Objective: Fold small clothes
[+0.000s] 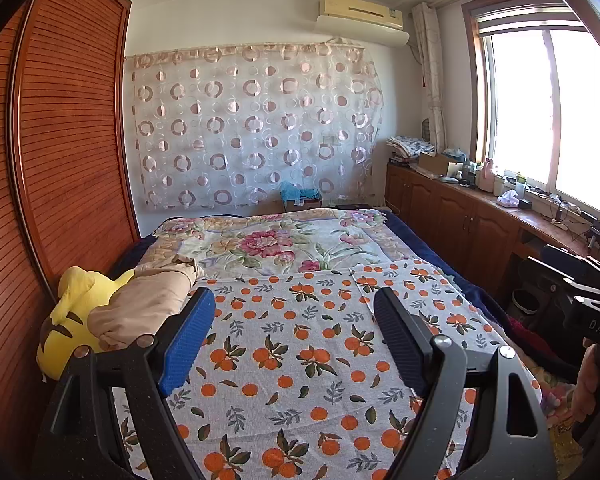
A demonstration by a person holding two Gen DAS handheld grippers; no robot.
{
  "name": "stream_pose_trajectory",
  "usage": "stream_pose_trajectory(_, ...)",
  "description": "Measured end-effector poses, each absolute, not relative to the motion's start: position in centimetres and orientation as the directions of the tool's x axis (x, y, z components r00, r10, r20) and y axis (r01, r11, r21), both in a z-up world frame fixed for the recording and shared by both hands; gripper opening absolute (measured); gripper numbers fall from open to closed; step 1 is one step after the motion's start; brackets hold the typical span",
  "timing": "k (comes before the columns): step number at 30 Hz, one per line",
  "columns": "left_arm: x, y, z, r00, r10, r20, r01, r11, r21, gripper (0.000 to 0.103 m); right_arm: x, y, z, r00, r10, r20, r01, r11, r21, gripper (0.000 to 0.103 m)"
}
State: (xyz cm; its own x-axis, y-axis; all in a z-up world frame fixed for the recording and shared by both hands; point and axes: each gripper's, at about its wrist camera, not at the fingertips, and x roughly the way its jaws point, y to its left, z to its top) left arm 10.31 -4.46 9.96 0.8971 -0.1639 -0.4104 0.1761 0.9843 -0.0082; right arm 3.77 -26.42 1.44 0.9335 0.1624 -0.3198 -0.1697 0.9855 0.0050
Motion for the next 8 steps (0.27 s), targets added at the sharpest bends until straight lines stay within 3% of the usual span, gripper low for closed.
stream_pose_trajectory(8, 10.25, -4.44, 9.93, 0.897, -0.164, -0.410, 0.176, 0.984, -0.009, 0.082, 3.77, -26.52, 1.39, 0.934, 0.163, -0.317, -0.171, 0.985, 0.004, 0.073)
